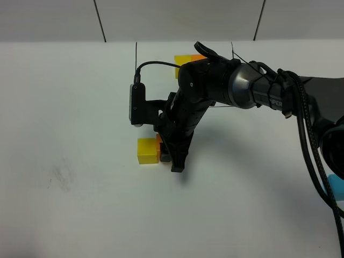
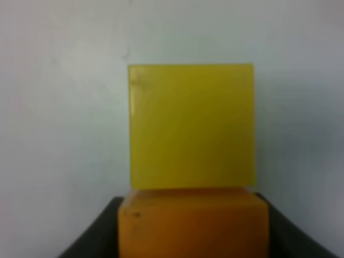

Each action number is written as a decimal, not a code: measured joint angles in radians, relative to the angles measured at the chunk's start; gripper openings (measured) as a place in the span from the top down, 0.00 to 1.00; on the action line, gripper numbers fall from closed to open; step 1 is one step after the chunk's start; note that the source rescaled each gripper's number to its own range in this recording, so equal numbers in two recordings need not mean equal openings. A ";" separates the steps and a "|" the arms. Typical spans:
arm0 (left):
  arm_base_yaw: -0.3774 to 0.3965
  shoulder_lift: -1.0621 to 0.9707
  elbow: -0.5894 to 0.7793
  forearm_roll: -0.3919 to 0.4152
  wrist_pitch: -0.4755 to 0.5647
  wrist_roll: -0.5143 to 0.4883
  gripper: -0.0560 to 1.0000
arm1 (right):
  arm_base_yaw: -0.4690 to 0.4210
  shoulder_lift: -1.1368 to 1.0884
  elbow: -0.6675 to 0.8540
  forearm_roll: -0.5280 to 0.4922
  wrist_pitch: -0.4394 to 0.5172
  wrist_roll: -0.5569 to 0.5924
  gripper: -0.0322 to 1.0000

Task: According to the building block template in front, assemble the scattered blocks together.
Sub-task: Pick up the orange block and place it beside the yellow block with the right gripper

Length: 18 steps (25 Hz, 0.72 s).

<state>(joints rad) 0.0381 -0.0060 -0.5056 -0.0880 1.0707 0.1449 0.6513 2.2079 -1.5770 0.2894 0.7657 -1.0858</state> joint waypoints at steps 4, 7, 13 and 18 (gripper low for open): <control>0.000 0.000 0.000 0.000 0.000 0.000 0.95 | 0.000 0.026 0.000 0.012 -0.005 0.001 0.50; 0.000 0.000 0.000 0.000 0.000 0.000 0.95 | 0.000 0.039 0.000 0.024 -0.015 0.003 0.50; 0.000 0.000 0.000 0.000 0.000 0.000 0.95 | 0.000 0.045 0.000 0.030 -0.021 0.004 0.50; 0.000 0.000 0.000 0.000 0.000 0.000 0.95 | 0.000 0.046 0.000 0.018 -0.027 0.004 0.50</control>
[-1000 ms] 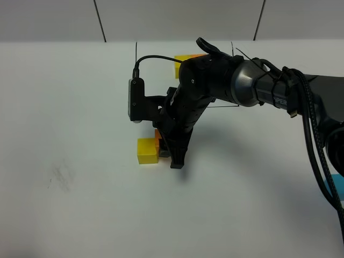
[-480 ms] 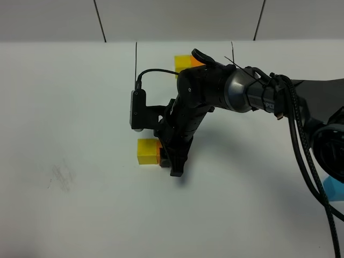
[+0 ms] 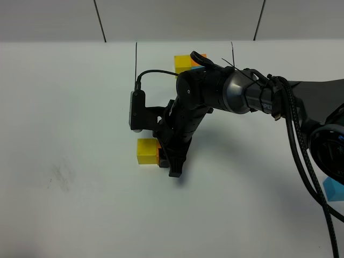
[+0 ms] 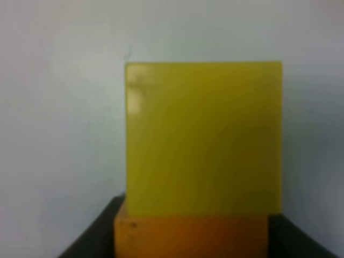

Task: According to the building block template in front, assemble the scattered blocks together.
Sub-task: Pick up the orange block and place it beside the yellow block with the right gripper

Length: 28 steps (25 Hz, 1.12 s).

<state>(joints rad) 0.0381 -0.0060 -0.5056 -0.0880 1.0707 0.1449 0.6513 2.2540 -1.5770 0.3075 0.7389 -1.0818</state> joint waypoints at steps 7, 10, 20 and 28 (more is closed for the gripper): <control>0.000 0.000 0.000 0.000 0.000 -0.003 0.95 | 0.000 0.000 0.000 -0.001 -0.003 0.000 0.50; 0.000 0.000 0.000 0.000 0.000 -0.003 0.95 | 0.000 0.000 0.000 -0.001 -0.003 0.000 0.50; 0.000 0.000 0.000 0.000 0.000 -0.003 0.94 | 0.000 0.001 -0.002 -0.018 -0.039 0.023 0.19; 0.000 0.000 0.000 0.000 0.000 -0.003 0.94 | 0.000 0.001 -0.005 -0.059 -0.014 0.107 0.16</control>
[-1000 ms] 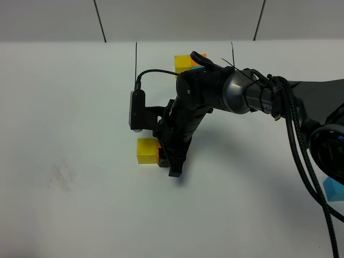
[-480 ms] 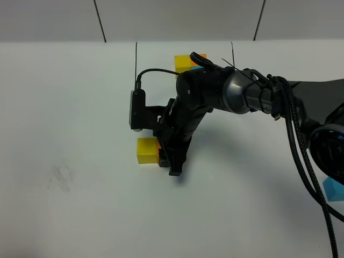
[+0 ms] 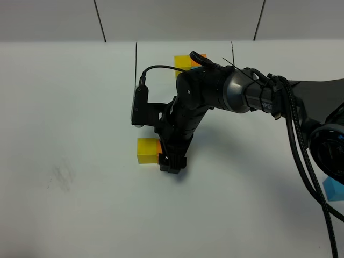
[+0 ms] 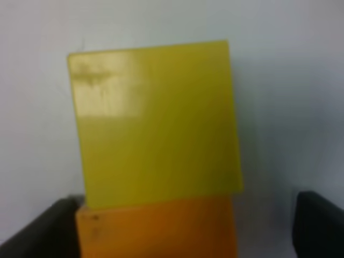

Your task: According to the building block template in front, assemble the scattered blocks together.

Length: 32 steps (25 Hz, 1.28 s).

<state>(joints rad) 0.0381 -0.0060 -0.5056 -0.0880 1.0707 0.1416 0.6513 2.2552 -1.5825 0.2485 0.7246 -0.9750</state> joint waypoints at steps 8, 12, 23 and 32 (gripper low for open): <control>0.000 0.000 0.000 0.000 0.000 0.001 0.94 | 0.000 -0.039 0.001 -0.074 0.057 0.033 0.20; 0.000 0.000 0.000 0.000 0.000 0.001 0.94 | 0.000 -0.082 0.001 -0.128 0.080 0.076 0.21; 0.000 0.000 0.000 0.000 0.000 0.001 0.94 | -0.009 -0.210 0.002 -0.367 0.171 0.274 0.35; 0.000 0.000 0.000 0.000 0.000 0.001 0.94 | -0.121 -0.251 0.002 -0.363 0.265 0.369 0.94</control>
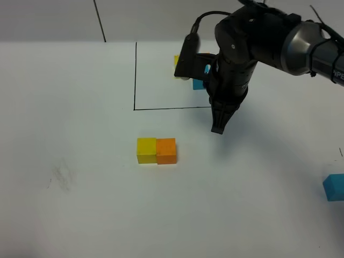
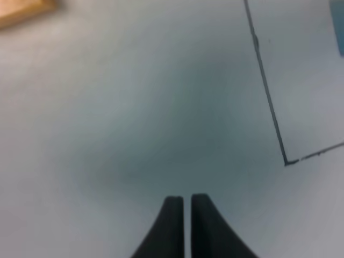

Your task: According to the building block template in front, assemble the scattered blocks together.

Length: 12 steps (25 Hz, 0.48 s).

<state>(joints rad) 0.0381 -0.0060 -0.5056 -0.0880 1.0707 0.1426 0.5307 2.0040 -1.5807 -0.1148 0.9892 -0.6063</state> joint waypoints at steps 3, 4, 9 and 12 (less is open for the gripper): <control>0.000 0.000 0.000 0.000 0.000 0.000 0.94 | -0.034 -0.016 0.000 0.000 0.018 0.057 0.96; 0.000 0.000 0.000 0.000 0.000 0.000 0.94 | -0.046 -0.022 0.000 0.000 0.028 0.070 0.96; 0.000 0.000 0.000 0.000 0.000 0.000 0.94 | -0.107 -0.052 0.000 0.000 0.085 0.112 0.96; 0.000 0.000 0.000 0.000 0.000 0.000 0.94 | -0.140 -0.063 0.004 -0.004 0.120 0.133 0.96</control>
<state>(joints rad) 0.0381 -0.0060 -0.5056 -0.0880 1.0707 0.1426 0.3903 1.9412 -1.5762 -0.1184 1.1095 -0.4737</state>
